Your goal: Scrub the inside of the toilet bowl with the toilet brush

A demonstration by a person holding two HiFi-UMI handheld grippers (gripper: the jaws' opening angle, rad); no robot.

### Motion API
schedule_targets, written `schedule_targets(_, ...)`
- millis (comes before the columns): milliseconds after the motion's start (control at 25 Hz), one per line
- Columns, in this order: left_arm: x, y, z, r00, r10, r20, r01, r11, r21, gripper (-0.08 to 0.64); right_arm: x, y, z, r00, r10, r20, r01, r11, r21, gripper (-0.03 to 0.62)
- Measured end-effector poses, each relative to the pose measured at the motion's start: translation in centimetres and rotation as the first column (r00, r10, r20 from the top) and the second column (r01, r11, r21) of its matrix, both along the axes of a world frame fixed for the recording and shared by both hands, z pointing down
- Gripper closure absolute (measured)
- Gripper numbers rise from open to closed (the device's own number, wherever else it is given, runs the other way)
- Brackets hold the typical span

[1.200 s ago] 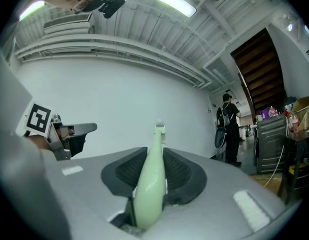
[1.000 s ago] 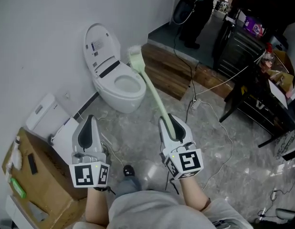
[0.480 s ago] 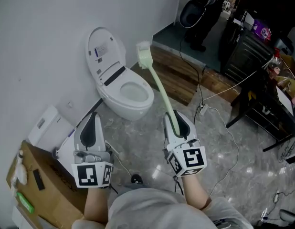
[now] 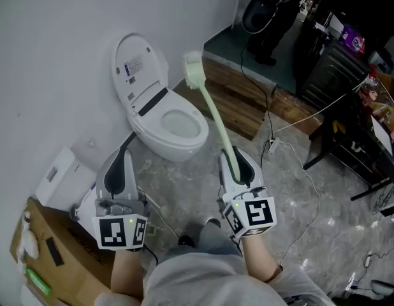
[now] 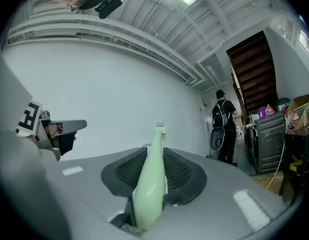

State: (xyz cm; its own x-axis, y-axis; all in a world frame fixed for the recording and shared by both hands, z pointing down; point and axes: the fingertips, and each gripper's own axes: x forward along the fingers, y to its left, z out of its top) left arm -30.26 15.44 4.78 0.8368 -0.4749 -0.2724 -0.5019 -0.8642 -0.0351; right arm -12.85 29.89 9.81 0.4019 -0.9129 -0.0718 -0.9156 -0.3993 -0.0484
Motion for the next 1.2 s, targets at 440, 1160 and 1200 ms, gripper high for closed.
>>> schedule_targets(440,4.7,-6.5,0.9,0.997,-0.080,-0.018,0.080,0.997,-0.025,0.555,6.4,-6.3,1.4,0.999,-0.015,0.034,0.016,0.999,-0.033,0.491)
schedule_targets(1160,19.6,-17.0,0.1,0.965,-0.257,-0.041,0.256,0.966,-0.024,0.555,22.1,-20.0,0.1,0.975,-0.223,0.012,0.224,0.972,-0.066,0.491)
schedule_targets(1200,20.1,-17.4,0.2,0.962,-0.270,-0.041,0.270,0.963,-0.025,0.555,22.7,-20.5,0.3,0.972,-0.235,0.011,0.236,0.969,-0.069,0.491)
